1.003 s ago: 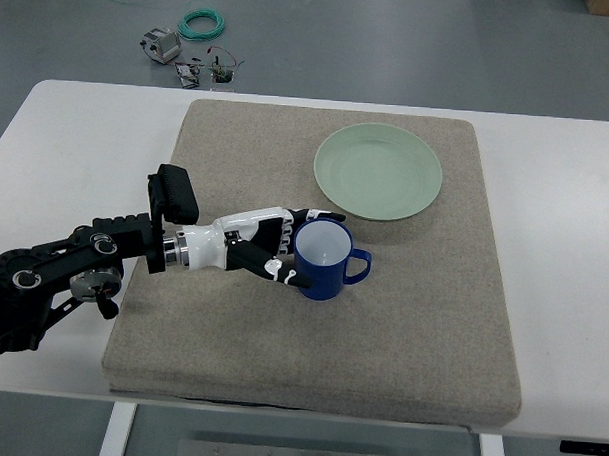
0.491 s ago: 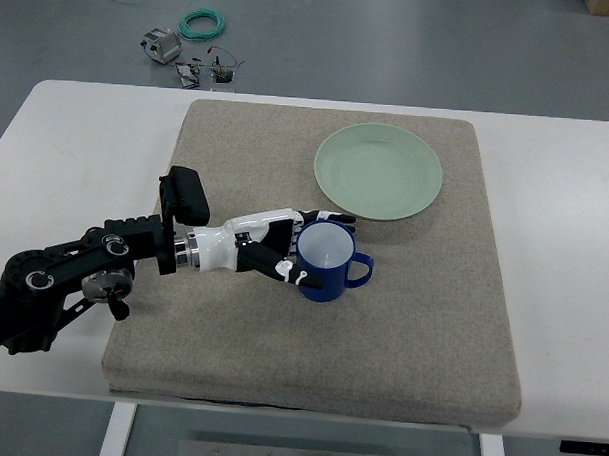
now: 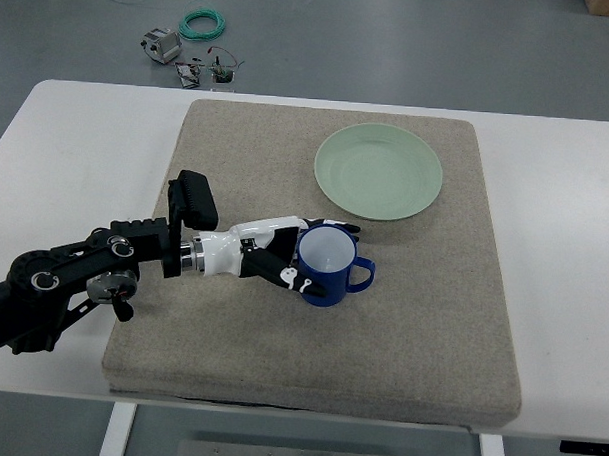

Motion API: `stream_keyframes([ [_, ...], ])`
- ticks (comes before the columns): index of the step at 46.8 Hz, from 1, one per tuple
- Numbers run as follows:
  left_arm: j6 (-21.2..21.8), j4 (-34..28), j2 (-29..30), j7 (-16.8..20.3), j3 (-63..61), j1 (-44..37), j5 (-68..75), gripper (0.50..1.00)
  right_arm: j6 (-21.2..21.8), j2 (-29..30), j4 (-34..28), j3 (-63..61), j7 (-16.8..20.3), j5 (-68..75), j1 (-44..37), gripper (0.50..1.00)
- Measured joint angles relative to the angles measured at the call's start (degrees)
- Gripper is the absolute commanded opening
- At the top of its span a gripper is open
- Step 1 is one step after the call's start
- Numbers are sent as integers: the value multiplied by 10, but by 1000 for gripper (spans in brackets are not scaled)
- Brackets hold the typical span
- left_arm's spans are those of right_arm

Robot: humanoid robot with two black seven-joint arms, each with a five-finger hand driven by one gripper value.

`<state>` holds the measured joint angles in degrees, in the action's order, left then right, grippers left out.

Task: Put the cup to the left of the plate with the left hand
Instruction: 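Slide the blue mug with the left hand away from the plate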

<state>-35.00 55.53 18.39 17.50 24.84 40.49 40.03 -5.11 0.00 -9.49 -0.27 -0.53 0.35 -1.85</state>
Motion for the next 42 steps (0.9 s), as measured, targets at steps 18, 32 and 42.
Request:
stream_keyframes([
  [18, 0, -4, -2, -3, -1, 5, 1, 609, 0, 0, 0, 0, 0, 0, 0, 934],
  [32, 0, -3, -3, -2, 4, 11, 0, 525, 0, 0, 0, 0, 0, 0, 0, 934],
  [42, 38, -2, -3, -2, 33, 15, -11, 546, 0, 0, 0, 0, 0, 0, 0, 934],
])
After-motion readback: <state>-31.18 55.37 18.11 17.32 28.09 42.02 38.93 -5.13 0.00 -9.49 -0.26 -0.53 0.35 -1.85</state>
